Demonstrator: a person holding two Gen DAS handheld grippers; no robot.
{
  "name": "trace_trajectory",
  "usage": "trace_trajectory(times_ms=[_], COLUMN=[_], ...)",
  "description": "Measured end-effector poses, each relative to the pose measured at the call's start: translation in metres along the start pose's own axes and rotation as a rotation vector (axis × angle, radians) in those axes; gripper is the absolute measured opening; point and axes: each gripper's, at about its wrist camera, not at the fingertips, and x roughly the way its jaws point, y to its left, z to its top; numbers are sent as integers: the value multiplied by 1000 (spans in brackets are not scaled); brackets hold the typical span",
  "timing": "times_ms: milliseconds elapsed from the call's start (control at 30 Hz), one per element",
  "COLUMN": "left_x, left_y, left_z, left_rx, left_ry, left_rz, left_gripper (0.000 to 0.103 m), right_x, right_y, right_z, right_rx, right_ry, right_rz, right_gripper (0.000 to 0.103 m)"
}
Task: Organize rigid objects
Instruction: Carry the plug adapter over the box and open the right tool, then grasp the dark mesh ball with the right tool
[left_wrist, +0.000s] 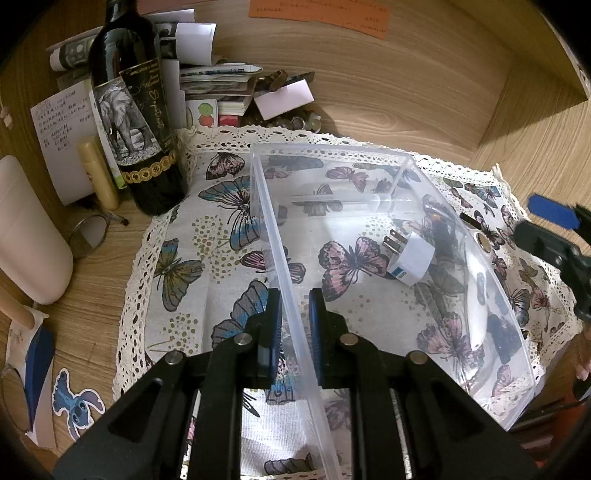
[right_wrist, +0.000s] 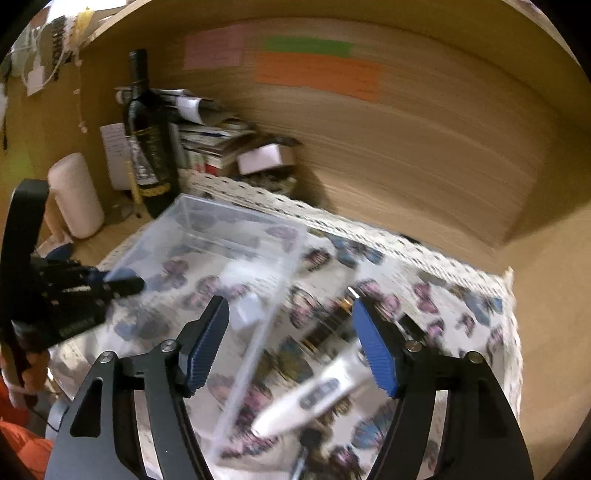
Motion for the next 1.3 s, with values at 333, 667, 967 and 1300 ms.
trace_trajectory(times_ms=[333, 667, 967, 1300], left_x=[0, 1, 1, 0], left_y=[-1, -4, -4, -5], left_z=[0, 0, -2, -2], left_rx=[10, 26, 15, 18], left_ry=[-1, 11, 9, 9], left_rz=[3, 13, 12, 13], left_gripper=[15, 15, 15, 15], right_x=[-22, -14, 4, -11], right_y=[-44, -53, -45, -59], right_z=[-59, -113, -132, -119], right_rx=[222, 305, 258, 290], right_ry=[42, 155, 251, 179], right_rz=[-83, -116, -49, -87], right_gripper=[68, 68, 32, 31])
